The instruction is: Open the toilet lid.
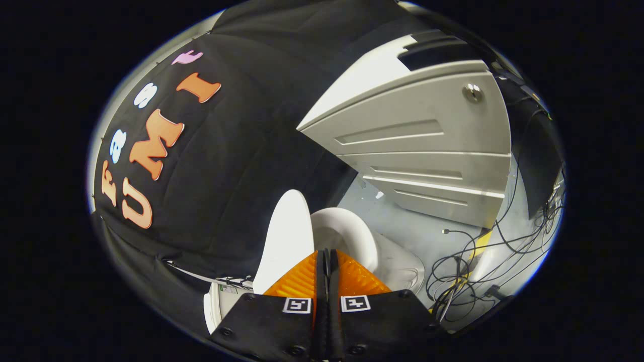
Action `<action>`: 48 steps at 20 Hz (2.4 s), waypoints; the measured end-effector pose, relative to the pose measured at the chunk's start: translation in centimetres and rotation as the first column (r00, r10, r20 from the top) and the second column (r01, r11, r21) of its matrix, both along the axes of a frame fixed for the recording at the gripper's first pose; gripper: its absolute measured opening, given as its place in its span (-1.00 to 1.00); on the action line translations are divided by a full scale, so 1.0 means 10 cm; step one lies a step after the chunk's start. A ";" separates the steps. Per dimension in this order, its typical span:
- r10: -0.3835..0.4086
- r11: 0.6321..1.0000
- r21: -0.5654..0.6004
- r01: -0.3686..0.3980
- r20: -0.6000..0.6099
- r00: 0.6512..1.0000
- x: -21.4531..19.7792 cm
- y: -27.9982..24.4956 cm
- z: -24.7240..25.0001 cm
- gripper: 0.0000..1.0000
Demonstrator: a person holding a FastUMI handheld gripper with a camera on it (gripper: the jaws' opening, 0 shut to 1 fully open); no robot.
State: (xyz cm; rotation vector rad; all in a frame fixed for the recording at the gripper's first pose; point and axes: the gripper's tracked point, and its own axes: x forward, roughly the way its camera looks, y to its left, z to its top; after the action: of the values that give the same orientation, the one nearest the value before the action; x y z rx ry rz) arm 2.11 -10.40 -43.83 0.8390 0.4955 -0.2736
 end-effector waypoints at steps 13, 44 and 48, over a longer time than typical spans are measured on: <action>0.143 0.976 -0.182 -0.121 0.108 0.984 0.08 0.65 0.95 -0.84; 0.515 0.798 -0.463 -0.386 0.191 0.836 -0.08 3.11 2.43 -0.84; 0.553 0.761 -0.506 -0.405 0.179 0.814 -0.16 3.46 2.45 -0.84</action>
State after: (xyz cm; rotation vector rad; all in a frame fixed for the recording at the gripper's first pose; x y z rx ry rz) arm 0.54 24.21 -19.33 0.2645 0.3079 0.2338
